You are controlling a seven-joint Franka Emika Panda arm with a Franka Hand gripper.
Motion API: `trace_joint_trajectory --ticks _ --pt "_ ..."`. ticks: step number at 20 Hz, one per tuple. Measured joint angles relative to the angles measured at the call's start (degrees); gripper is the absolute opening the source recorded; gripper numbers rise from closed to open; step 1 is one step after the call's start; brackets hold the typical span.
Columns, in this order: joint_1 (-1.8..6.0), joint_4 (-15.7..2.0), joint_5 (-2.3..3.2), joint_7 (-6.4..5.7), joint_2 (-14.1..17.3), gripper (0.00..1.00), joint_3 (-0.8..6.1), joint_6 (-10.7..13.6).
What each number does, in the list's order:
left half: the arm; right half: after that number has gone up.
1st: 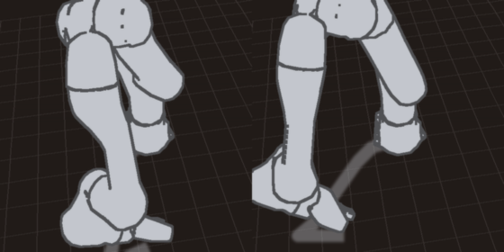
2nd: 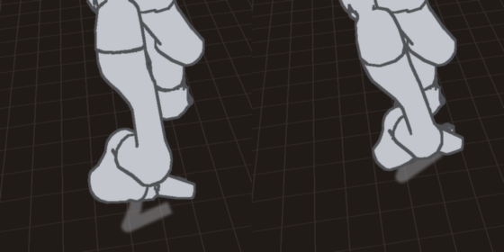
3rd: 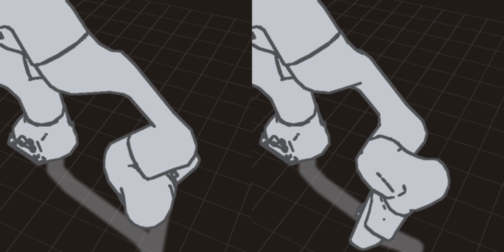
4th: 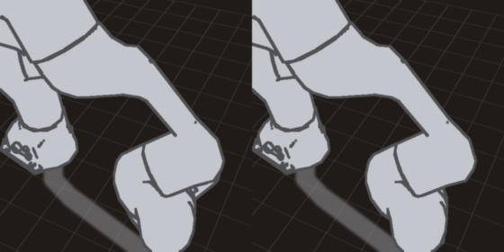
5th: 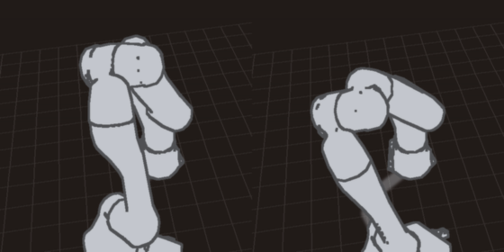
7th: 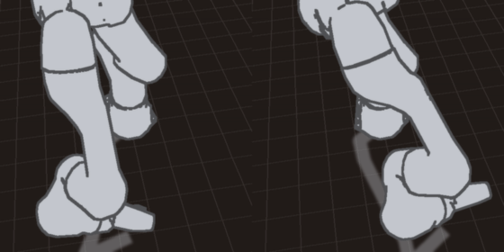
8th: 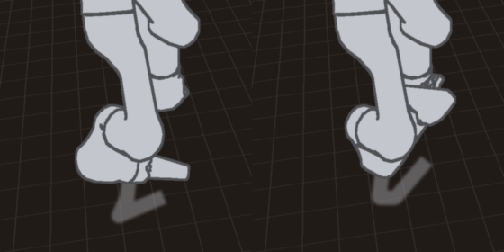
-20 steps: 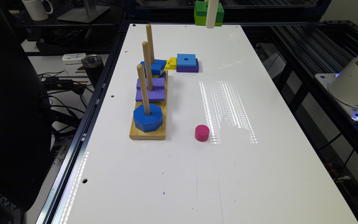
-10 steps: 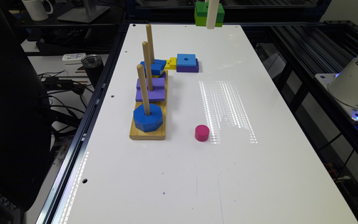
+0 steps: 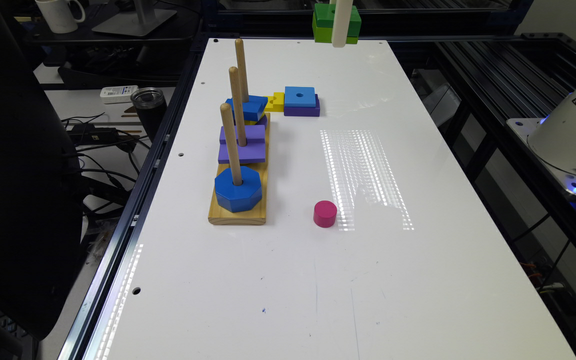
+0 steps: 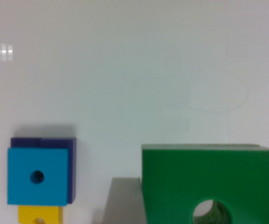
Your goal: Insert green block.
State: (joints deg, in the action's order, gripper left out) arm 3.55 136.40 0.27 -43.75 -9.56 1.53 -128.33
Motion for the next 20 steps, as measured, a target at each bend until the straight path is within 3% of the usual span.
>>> trace_joint_trajectory --ticks 11,20 --pt "-0.02 -0.65 -0.38 -1.94 1.1 0.00 2.50 -1.7" --pt "-0.02 -5.33 -0.39 -4.90 5.6 0.00 5.55 -1.9"
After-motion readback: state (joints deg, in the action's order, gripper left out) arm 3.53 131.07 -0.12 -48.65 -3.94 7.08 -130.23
